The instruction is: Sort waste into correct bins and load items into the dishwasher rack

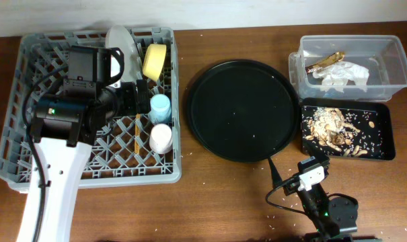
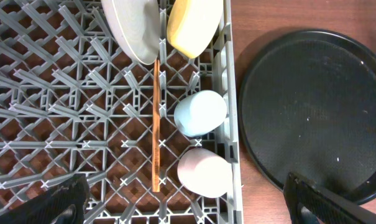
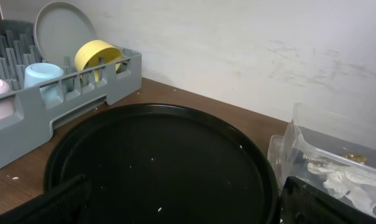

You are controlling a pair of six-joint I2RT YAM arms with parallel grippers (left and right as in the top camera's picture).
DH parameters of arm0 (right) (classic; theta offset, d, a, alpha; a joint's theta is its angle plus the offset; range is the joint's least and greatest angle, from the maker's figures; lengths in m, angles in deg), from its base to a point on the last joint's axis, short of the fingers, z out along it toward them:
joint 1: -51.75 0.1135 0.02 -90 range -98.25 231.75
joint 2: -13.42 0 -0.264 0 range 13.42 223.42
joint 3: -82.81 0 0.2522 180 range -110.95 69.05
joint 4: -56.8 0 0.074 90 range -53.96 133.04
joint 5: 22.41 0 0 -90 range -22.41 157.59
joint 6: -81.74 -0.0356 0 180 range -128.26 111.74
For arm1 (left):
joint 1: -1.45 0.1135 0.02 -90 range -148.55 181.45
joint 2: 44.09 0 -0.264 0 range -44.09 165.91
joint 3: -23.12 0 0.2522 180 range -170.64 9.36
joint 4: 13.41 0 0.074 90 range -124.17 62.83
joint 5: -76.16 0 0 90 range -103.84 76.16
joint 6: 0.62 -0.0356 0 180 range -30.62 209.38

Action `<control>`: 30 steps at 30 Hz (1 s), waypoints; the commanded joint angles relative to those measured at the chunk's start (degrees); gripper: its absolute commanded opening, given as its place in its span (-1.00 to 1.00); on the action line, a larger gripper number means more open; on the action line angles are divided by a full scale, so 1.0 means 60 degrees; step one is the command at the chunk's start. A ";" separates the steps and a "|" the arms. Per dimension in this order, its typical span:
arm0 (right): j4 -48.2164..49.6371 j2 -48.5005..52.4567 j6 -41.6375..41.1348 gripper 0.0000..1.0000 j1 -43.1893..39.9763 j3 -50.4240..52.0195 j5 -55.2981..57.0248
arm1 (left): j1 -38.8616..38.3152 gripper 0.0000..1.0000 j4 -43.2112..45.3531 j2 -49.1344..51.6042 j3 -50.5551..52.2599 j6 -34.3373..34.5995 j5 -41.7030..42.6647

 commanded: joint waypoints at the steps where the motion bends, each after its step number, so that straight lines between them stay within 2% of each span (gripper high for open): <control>1: -0.0033 -0.0084 -0.0069 0.97 0.0047 0.0069 -0.0080 | 0.0018 0.99 0.0026 -0.0215 -0.0062 -0.0084 -0.0346; 3: -0.0033 -0.0084 -0.0069 0.97 0.0047 0.0069 -0.0084 | 0.0058 0.99 0.0331 -0.0962 0.0382 -0.0222 -0.0860; 5: -0.0033 -0.0084 -0.0069 0.97 0.0047 0.0069 -0.0080 | 0.0251 0.99 0.1264 -0.1960 0.1475 -0.0372 -0.0798; 9: -0.0033 -0.0084 -0.0069 0.97 0.0047 0.0069 -0.0084 | 0.1275 0.99 0.4994 -0.5176 0.6062 -0.1344 0.0896; 12: -0.0033 -0.0084 -0.0069 0.97 0.0047 0.0069 -0.0084 | 0.1843 0.99 0.7461 -0.7468 0.9220 -0.2208 0.1599; 14: -0.0033 -0.0084 -0.0069 0.97 0.0047 0.0069 -0.0080 | 0.2106 0.99 0.8706 -0.8954 1.1089 -0.2324 0.1661; 19: -0.0033 -0.0084 -0.0069 0.97 0.0047 0.0069 -0.0084 | 0.2186 0.99 0.9515 -1.1296 1.3366 -0.2328 0.1111; 22: -0.0033 -0.0084 -0.0069 0.97 0.0047 0.0069 -0.0084 | 0.2182 0.99 1.0353 -1.2331 1.4721 -0.2940 0.0805; 26: -0.0033 -0.0084 -0.0069 0.97 0.0047 0.0069 -0.0084 | 0.2182 0.99 1.0655 -1.3001 1.5489 -0.2940 0.0805; 30: -0.0033 -0.0084 -0.0069 0.97 0.0047 0.0069 -0.0084 | 0.2033 0.99 1.0185 -1.3460 1.5606 -0.2976 0.0656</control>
